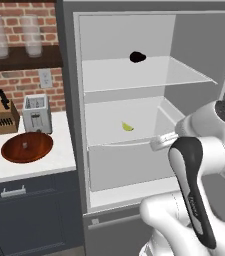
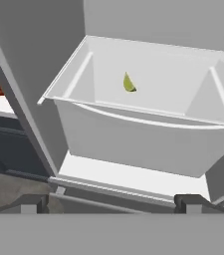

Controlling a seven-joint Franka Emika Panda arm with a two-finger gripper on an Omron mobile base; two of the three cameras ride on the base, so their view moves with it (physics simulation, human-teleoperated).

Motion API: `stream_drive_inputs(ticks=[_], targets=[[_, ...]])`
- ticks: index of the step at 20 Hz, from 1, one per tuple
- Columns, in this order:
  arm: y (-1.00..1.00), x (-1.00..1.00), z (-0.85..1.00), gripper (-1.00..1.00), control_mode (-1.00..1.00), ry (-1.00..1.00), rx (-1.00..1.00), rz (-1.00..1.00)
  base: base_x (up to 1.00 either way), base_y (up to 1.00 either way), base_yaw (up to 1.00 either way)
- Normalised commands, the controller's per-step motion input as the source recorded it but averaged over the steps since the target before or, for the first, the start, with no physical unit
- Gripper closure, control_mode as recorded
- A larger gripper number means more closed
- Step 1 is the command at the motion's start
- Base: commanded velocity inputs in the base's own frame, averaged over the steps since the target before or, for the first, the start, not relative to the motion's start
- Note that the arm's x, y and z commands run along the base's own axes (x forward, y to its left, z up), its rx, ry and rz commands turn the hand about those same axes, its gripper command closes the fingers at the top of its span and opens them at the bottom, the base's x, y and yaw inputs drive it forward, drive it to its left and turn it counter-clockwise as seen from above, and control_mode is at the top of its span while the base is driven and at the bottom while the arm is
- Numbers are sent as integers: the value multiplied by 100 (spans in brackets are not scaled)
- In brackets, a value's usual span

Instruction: Grab a lemon wedge from the fridge and one ice cube from the ice bowl, and put them in the glass of lemonade.

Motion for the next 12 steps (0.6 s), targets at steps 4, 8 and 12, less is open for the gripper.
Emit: stream_drive_inputs(ticks=[4, 8, 12], targets=[[0, 58, -15, -100, -100, 0, -1, 0, 0, 0, 0], [0, 45, -16, -100, -100, 0, 0, 0, 0, 0, 0], [0, 39, -24, -100, -100, 0, 0, 0, 0, 0, 0]])
